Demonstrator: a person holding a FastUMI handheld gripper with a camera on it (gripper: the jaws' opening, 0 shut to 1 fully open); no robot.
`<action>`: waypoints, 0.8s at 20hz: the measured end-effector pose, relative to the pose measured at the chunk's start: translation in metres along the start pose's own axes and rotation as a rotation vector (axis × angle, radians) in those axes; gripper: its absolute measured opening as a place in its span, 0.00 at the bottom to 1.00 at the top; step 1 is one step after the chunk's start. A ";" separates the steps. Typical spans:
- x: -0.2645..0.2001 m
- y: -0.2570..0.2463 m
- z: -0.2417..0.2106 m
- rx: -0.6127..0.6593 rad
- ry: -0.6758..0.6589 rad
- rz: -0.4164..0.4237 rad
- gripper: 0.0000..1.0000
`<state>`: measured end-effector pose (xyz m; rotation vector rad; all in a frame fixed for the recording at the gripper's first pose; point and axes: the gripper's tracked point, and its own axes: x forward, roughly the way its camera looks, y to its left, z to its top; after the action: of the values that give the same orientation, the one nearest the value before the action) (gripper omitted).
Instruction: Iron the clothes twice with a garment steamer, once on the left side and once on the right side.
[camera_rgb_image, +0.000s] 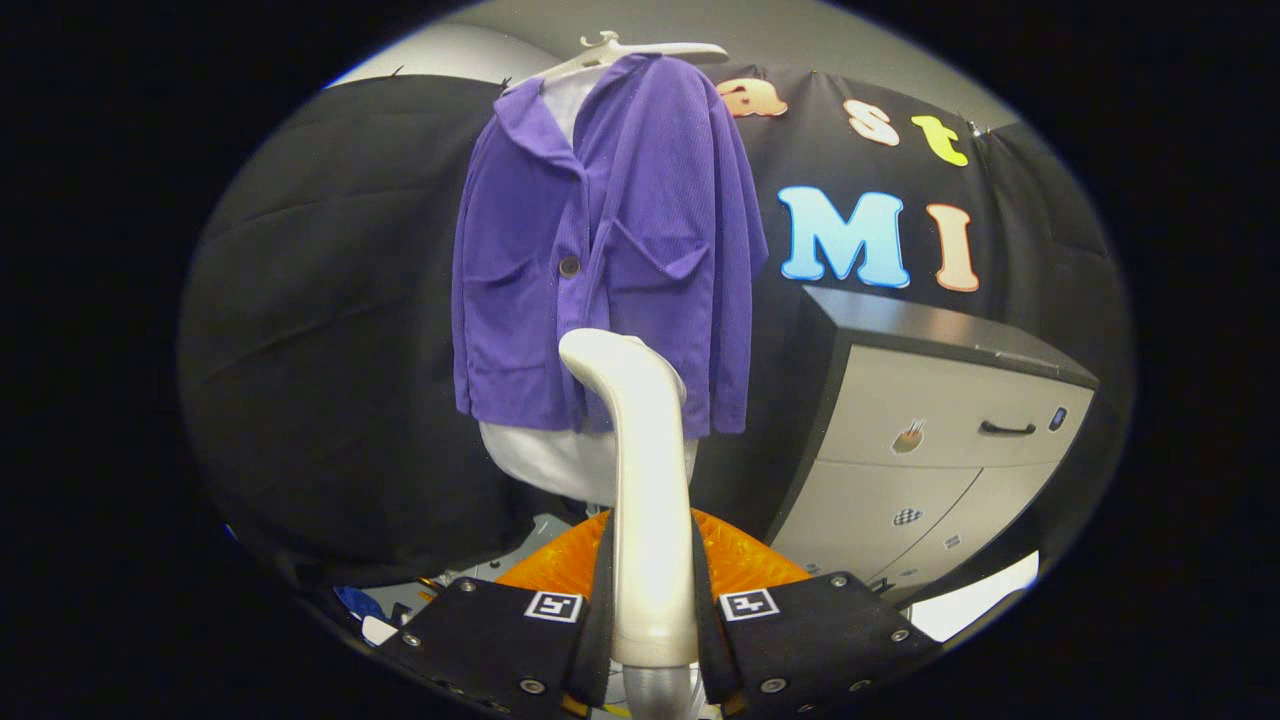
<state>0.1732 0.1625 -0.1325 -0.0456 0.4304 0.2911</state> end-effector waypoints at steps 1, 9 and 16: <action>-0.005 0.002 0.016 0.000 -0.026 0.006 0.36; -0.024 0.026 0.133 -0.050 -0.230 0.048 0.35; -0.011 0.067 0.222 -0.068 -0.378 0.105 0.35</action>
<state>0.2341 0.2474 0.0754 -0.0338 0.0468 0.4085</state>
